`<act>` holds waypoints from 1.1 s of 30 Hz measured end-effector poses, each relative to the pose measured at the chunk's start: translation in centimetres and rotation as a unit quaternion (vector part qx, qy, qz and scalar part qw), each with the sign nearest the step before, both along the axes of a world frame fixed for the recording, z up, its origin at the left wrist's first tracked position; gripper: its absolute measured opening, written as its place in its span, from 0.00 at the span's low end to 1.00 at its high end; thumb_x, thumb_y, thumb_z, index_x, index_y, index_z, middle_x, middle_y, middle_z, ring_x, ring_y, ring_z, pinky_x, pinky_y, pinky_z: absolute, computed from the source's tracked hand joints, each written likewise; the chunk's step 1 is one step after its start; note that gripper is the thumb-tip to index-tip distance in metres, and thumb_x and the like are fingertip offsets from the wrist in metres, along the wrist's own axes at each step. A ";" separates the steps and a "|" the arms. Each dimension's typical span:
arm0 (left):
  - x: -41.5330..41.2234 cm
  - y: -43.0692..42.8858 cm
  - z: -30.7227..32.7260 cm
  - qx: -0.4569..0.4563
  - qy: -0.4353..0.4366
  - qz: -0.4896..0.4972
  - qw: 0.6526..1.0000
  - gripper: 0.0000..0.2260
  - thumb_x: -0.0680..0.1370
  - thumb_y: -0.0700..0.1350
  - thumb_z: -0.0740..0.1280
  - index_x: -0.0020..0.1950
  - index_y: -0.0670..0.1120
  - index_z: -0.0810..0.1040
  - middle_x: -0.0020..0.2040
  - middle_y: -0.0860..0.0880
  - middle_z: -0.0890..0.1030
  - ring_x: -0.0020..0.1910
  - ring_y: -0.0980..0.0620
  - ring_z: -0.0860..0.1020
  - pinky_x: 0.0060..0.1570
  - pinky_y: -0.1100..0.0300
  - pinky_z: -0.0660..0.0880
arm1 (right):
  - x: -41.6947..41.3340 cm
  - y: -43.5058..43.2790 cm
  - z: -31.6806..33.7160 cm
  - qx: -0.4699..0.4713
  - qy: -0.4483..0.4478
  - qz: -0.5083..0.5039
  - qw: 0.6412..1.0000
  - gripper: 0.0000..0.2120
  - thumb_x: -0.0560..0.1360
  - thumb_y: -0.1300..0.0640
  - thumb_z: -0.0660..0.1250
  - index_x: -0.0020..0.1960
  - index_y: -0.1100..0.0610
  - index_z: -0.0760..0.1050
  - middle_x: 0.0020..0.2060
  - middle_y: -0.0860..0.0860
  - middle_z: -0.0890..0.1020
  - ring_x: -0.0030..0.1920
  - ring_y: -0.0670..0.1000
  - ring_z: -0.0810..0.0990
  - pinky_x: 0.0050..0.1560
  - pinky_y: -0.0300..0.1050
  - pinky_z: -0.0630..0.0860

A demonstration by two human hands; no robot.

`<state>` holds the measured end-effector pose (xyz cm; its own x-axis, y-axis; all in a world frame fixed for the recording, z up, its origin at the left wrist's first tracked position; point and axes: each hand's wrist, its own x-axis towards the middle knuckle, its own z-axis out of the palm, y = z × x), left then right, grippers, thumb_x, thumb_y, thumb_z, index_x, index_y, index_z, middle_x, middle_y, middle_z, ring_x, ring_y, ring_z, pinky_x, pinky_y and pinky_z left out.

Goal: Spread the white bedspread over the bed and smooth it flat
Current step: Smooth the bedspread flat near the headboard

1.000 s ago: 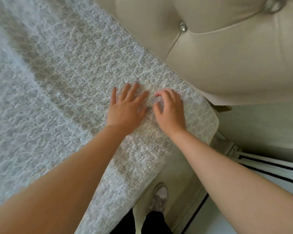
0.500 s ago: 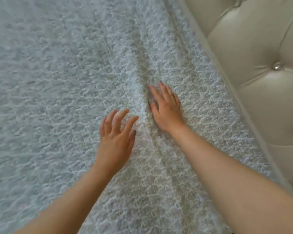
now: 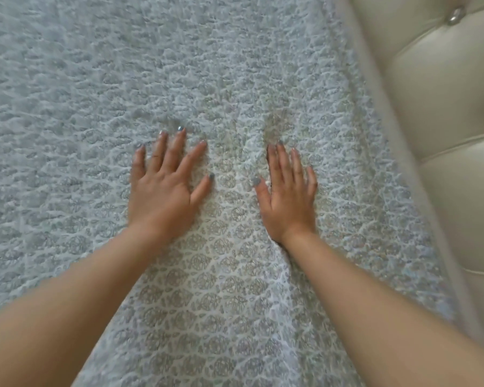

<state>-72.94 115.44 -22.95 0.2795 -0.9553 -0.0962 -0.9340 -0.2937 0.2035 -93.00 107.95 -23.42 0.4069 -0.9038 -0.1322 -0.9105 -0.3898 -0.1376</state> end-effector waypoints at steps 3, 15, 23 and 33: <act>0.2 -1.9 -0.5 -0.004 0.009 -0.003 1.000 0.26 0.79 0.66 0.40 0.77 0.62 0.45 0.79 0.54 0.44 0.77 0.52 0.39 0.75 0.45 0.40 | -0.3 0.1 -0.2 -0.006 0.014 -0.003 1.000 0.29 0.79 0.44 0.42 0.78 0.50 0.42 0.78 0.47 0.45 0.78 0.52 0.42 0.76 0.60 0.45; 2.9 -8.4 -0.8 -0.025 -0.024 0.012 0.999 0.28 0.79 0.60 0.46 0.78 0.53 0.54 0.79 0.50 0.53 0.78 0.49 0.49 0.75 0.44 0.48 | -0.6 0.0 1.4 0.042 -0.004 0.023 0.999 0.28 0.80 0.41 0.38 0.78 0.47 0.45 0.78 0.44 0.48 0.78 0.50 0.42 0.74 0.59 0.45; 3.3 -8.2 -1.5 -0.025 -0.025 0.015 0.999 0.29 0.77 0.57 0.49 0.78 0.51 0.57 0.78 0.48 0.56 0.78 0.47 0.52 0.75 0.44 0.48 | -0.2 -21.3 3.7 -0.042 -0.096 -0.088 0.991 0.26 0.81 0.43 0.44 0.78 0.48 0.51 0.78 0.48 0.50 0.78 0.52 0.47 0.76 0.58 0.51; 3.2 -8.8 -1.6 -0.039 -0.019 0.012 0.999 0.29 0.74 0.54 0.52 0.76 0.49 0.60 0.77 0.47 0.59 0.76 0.45 0.55 0.74 0.44 0.47 | 0.4 -25.8 3.7 0.013 -0.021 0.097 0.995 0.23 0.80 0.38 0.45 0.75 0.35 0.51 0.78 0.45 0.41 0.78 0.52 0.44 0.75 0.58 0.43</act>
